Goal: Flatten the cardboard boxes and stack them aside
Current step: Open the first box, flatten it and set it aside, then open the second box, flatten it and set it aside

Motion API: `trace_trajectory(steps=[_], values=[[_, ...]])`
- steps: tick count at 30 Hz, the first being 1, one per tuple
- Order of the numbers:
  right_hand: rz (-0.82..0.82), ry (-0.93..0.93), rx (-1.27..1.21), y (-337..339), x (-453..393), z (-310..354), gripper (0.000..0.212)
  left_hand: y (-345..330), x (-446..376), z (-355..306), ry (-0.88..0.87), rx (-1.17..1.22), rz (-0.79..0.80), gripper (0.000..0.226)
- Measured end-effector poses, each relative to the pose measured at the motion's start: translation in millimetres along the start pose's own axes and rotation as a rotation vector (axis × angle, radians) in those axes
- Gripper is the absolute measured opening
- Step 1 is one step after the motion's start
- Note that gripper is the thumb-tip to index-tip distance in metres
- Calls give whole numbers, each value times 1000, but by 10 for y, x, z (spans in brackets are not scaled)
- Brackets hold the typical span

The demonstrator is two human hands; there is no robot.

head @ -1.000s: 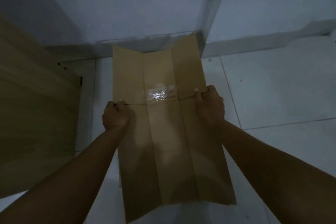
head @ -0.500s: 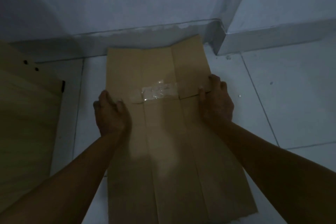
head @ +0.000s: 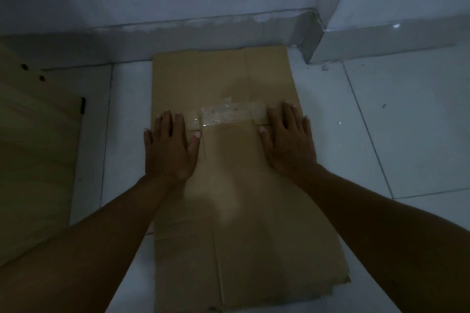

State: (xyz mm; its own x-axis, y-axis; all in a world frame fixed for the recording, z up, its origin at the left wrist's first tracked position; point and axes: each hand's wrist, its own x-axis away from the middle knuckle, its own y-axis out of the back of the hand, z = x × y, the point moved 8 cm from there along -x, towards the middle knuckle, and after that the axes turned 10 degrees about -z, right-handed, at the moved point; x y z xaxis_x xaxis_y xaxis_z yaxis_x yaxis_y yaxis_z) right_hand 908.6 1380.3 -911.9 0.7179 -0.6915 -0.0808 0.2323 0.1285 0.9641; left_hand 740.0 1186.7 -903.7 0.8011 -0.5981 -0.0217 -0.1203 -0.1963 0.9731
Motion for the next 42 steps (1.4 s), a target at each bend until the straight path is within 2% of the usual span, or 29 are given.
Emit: trace_trajectory(steps=[5, 9, 13, 18, 26, 30, 34, 42], values=[[-30, 19, -43, 866, 129, 323, 50, 1185, 52, -436, -54, 145, -97, 40], [-83, 68, -125, 1929, 131, 716, 45, 2104, 131, -778, -121, 127, -99, 42], [-59, 138, -149, 3182, 47, 1104, 44, 3166, 212, -1081, -175, 71, -148, 50], [-109, 216, -138, 4837, -55, 1564, 49, 4884, 265, -1504, -196, 62, -251, 50], [-343, 296, -238, 7536, -380, 2630, 47, 7769, 245, -1931, -188, 29, -475, 47], [-376, 364, -214, 8582, -369, 3300, 47, 9006, 394, -1838, -163, -11, -578, 49], [-444, 458, -226, 9306, -210, 4079, 47, 10096, 628, -1449, -142, -29, -694, 48], [-457, 557, -297, 9893, 434, 5933, 48, 11514, 1344, 37, -65, -91, -818, 47]])
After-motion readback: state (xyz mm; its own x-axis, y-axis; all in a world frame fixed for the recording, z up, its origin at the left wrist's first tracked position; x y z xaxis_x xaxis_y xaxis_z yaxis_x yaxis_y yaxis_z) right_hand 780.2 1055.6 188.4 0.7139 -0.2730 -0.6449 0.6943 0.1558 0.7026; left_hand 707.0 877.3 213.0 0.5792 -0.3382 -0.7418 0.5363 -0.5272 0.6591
